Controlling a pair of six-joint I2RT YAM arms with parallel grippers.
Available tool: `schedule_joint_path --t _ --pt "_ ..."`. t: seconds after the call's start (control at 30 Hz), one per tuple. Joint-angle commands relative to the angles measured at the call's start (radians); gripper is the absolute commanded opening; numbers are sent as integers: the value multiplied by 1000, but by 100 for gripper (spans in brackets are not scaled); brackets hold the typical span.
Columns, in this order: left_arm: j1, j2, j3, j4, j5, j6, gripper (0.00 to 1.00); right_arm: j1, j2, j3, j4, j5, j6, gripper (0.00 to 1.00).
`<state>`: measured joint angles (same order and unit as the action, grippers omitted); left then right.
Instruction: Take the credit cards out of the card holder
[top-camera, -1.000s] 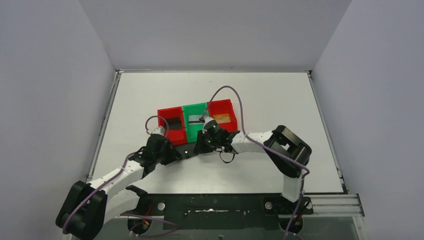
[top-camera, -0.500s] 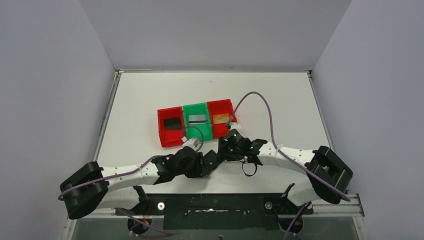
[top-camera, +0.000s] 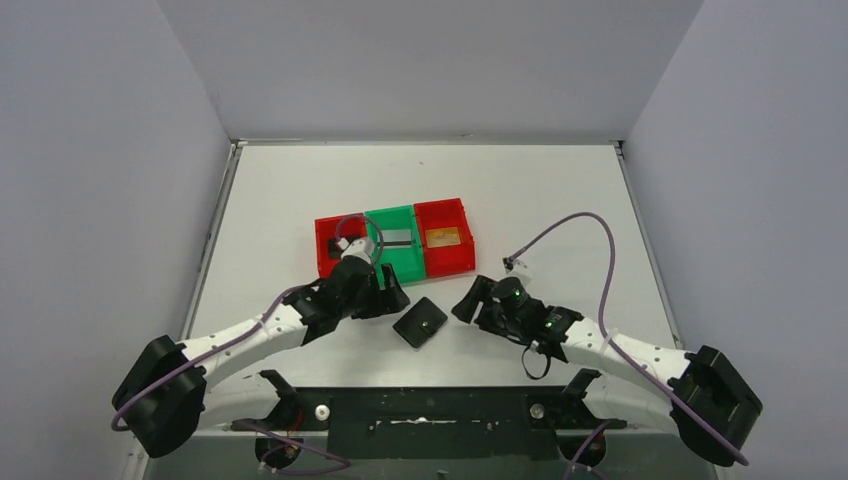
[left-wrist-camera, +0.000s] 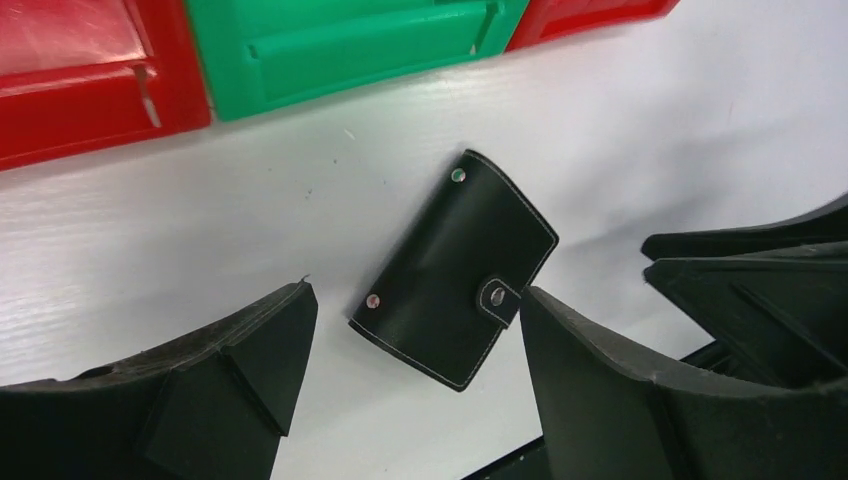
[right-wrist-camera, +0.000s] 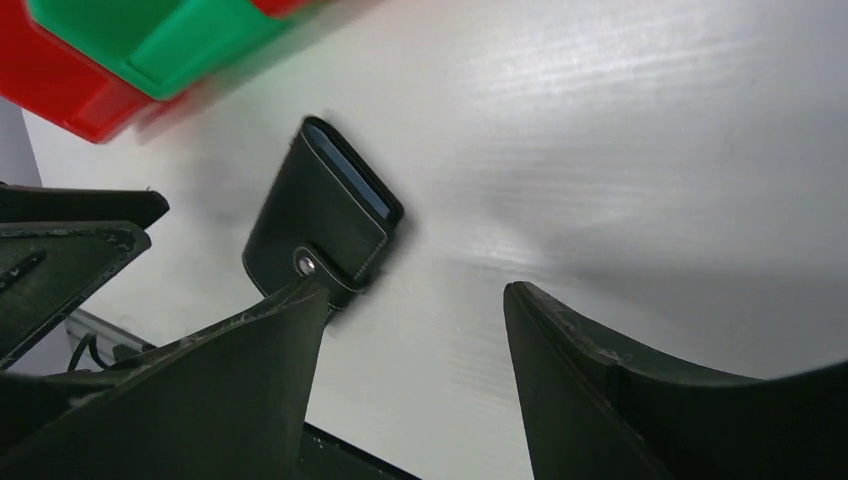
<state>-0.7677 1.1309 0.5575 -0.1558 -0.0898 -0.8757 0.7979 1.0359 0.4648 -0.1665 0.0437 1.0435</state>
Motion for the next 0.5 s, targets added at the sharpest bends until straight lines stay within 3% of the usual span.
schedule_joint_path --t 0.0,0.2,0.33,0.47 --pt "10 90 33 71 158 128 75 28 63 -69 280 -84 172 65" --pt "6 161 -7 142 242 117 70 52 258 24 329 -141 145 55" --pt "-2 151 -57 205 286 87 55 39 347 73 325 -150 130 51" --pt "-45 143 -80 235 294 65 51 -12 405 107 364 -230 81 48"
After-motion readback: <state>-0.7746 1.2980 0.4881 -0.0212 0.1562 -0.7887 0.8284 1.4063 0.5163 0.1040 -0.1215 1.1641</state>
